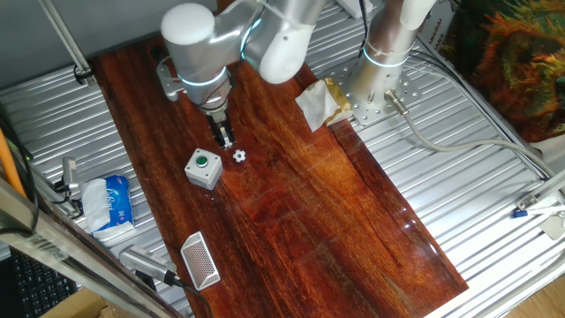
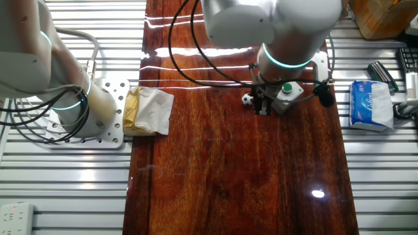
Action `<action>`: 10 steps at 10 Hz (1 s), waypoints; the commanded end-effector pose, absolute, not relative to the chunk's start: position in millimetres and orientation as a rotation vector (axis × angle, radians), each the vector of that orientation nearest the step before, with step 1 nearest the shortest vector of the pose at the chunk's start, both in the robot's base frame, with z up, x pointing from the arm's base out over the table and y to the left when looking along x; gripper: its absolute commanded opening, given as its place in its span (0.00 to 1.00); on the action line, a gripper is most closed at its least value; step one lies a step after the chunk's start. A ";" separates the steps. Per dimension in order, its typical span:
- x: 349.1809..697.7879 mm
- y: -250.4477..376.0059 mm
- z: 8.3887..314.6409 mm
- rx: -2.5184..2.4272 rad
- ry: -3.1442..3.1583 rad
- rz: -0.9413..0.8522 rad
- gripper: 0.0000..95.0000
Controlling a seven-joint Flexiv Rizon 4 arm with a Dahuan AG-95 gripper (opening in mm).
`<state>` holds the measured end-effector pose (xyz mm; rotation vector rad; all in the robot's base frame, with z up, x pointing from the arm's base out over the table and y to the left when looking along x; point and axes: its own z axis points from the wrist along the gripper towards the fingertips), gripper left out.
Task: Push the soccer ball into the goal
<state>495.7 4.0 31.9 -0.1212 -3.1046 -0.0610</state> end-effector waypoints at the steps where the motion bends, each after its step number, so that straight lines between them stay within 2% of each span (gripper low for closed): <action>1: 491.6 2.1 34.1 -0.103 -3.095 -0.060 0.00; 10: 471.4 -2.6 18.8 -0.091 -3.109 -0.091 0.00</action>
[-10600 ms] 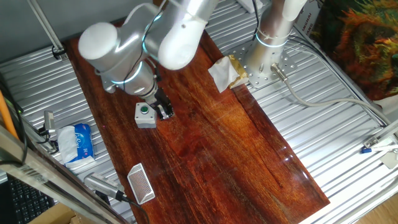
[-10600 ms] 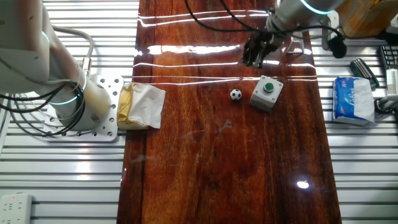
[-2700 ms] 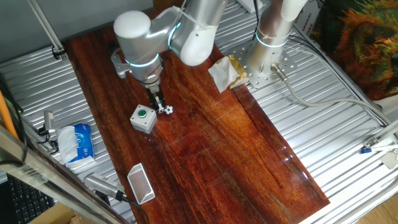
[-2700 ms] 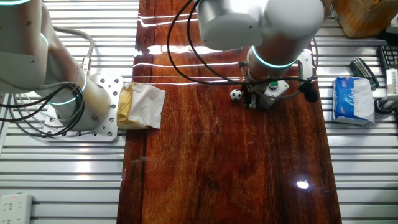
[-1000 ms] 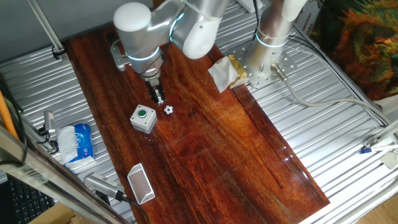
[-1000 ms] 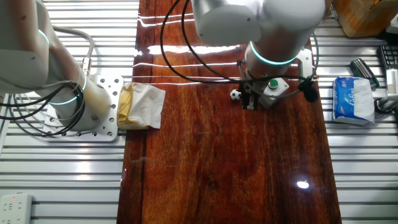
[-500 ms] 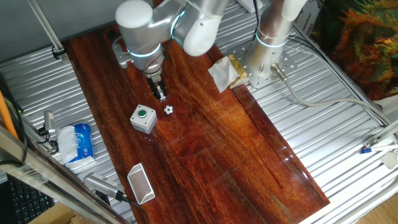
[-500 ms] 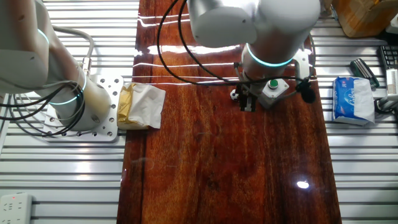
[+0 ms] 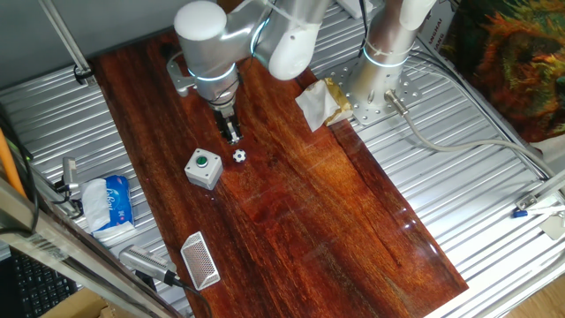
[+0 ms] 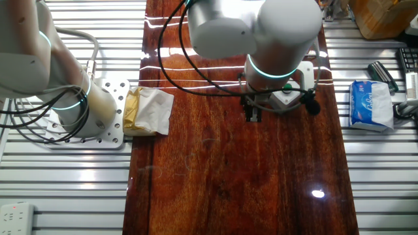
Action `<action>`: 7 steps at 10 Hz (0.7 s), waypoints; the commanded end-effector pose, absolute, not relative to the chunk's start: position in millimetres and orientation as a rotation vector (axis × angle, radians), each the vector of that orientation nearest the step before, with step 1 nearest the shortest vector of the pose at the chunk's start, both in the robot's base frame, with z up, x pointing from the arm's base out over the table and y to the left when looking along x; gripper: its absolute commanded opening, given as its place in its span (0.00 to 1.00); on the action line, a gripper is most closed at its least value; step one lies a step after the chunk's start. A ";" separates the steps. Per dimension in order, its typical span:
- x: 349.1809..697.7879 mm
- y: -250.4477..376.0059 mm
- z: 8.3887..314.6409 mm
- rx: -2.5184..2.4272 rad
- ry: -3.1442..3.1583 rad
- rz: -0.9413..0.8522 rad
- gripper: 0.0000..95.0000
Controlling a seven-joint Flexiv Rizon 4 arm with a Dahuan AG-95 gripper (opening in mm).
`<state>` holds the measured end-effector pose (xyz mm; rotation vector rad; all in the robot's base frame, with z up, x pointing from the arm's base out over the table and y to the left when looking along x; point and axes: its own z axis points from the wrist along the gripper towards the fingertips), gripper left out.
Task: Push the soccer ball into the goal
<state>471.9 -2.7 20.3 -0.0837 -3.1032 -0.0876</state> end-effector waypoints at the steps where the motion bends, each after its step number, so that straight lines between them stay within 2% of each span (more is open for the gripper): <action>1: 470.4 1.4 15.3 -0.107 -3.115 -0.102 0.00; 4: 470.7 7.7 11.7 -0.120 -3.115 -0.111 0.00; 7: 486.9 25.3 22.6 -0.180 -3.099 -0.129 0.00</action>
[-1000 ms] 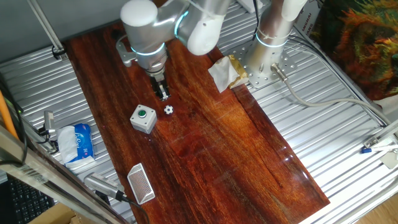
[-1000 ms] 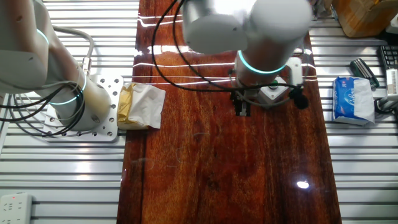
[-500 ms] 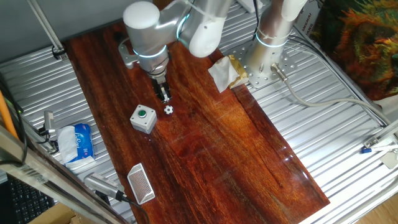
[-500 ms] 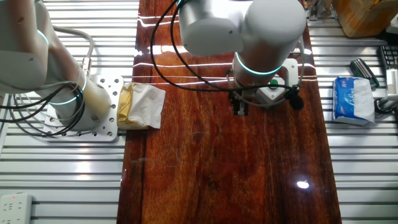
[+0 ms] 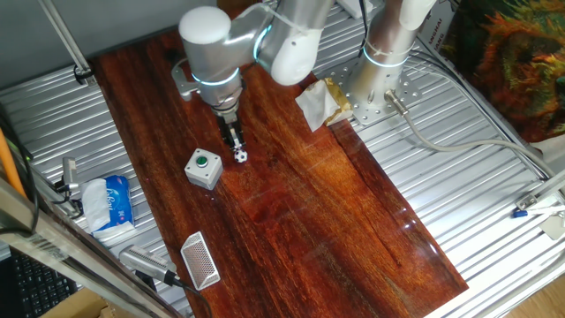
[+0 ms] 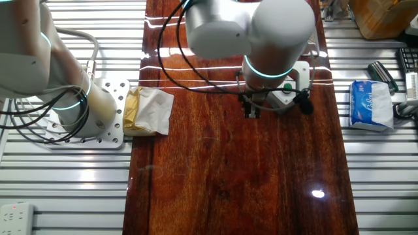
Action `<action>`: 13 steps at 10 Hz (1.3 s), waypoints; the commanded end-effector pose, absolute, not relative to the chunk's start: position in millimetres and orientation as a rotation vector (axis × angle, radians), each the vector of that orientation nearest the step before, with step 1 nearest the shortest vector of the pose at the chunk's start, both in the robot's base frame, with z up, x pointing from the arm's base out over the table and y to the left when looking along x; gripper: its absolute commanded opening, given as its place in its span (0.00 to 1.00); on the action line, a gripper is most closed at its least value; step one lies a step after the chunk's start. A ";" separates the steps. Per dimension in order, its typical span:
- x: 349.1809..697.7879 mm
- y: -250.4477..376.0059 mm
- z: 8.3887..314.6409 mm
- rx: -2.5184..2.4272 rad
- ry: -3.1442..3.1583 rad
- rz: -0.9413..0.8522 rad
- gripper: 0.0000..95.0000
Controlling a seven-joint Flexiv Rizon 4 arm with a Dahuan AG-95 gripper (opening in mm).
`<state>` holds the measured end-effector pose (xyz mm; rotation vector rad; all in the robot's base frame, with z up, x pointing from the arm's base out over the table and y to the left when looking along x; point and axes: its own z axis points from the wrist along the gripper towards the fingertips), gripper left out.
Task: Push the soccer ball into the goal
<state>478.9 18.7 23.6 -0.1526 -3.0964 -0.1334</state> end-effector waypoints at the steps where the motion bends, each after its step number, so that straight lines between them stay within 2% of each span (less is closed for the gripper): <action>1: 497.9 37.9 26.2 -0.203 -3.087 -0.122 0.00; 7: 502.2 44.0 29.1 -0.073 -3.043 -0.086 0.00; 10: 502.3 43.9 28.7 0.091 -3.053 0.118 0.00; 13: 502.7 44.2 28.3 0.148 -3.048 0.142 0.00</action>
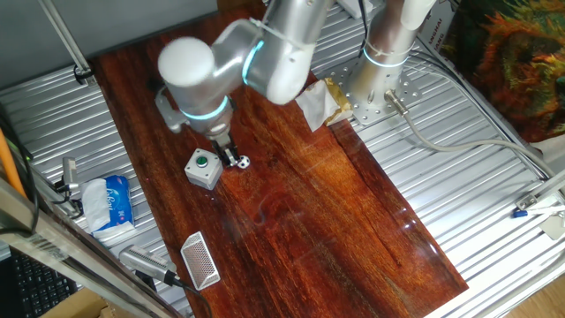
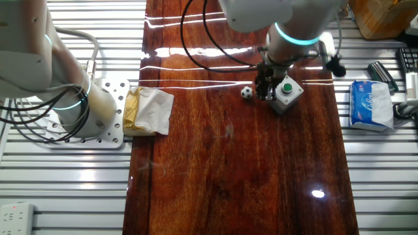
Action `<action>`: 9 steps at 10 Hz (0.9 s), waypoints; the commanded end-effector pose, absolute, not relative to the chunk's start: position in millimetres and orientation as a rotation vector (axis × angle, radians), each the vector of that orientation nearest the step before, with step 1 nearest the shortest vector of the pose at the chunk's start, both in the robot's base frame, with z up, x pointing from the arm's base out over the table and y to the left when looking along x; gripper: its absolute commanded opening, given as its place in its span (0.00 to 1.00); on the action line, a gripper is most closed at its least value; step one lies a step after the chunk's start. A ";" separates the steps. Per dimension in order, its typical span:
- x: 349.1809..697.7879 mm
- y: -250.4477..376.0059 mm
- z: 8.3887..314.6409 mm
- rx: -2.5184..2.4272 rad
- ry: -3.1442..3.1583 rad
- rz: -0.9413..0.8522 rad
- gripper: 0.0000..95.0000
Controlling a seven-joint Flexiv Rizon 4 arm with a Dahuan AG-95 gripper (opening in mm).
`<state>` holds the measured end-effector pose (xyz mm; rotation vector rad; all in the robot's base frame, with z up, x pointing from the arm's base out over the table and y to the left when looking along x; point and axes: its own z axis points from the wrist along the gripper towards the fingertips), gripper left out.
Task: Push the soccer ball into the goal
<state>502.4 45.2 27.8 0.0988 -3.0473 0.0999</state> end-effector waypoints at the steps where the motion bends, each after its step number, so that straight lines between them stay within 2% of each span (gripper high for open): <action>1: 502.7 44.2 28.3 0.153 -3.046 0.142 0.00; 9: 502.7 44.2 28.3 0.490 -2.996 0.182 0.00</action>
